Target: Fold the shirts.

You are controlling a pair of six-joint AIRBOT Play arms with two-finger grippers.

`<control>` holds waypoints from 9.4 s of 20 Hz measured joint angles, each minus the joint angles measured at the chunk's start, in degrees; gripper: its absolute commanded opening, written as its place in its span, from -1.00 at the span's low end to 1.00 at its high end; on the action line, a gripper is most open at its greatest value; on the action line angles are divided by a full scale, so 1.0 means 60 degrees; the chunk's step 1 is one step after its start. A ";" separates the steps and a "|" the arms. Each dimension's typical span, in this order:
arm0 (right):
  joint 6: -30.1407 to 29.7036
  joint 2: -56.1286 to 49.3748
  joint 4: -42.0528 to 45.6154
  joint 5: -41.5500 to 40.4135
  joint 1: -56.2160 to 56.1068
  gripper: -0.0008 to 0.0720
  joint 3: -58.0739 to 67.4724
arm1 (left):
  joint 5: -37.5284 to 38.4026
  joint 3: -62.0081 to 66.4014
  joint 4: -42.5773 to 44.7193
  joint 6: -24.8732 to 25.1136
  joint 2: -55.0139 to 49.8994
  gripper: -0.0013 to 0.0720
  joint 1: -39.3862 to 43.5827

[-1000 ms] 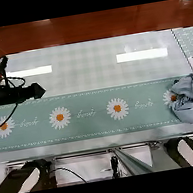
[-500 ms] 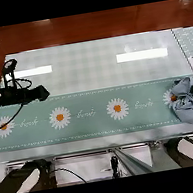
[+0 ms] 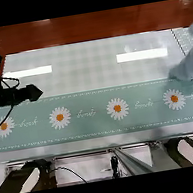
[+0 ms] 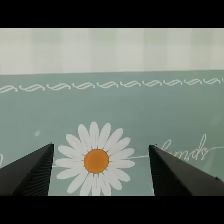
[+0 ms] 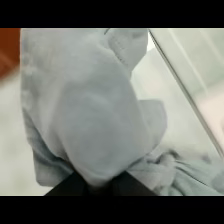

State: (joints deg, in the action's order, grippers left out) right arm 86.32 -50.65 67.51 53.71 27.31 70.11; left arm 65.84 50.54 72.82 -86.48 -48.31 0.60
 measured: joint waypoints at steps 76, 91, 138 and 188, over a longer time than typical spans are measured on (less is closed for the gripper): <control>0.0404 -0.2233 -0.5923 -0.2940 -1.0382 0.71 -0.7187 | -0.1351 0.0022 -1.0848 0.5697 -0.5905 -0.91 0.1035; -0.0696 -0.2218 -0.3825 -0.0328 -0.8225 -0.89 0.0477 | -0.1800 0.2218 -1.0852 0.5329 -0.3891 -0.91 0.0120; -0.0142 -0.4102 0.0590 0.3340 -0.2218 0.72 0.0131 | 0.0667 0.0415 -0.2550 0.1297 -0.3348 0.95 -0.1971; 0.0040 -0.2484 -0.0831 0.2488 -0.5115 -0.89 0.8546 | -0.0943 0.7890 -0.8327 0.3096 -0.1508 -0.91 -0.2674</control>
State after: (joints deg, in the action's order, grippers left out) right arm 86.56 -65.56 62.52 68.64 -3.38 121.38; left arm 60.18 97.89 22.85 -67.90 -57.36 -15.44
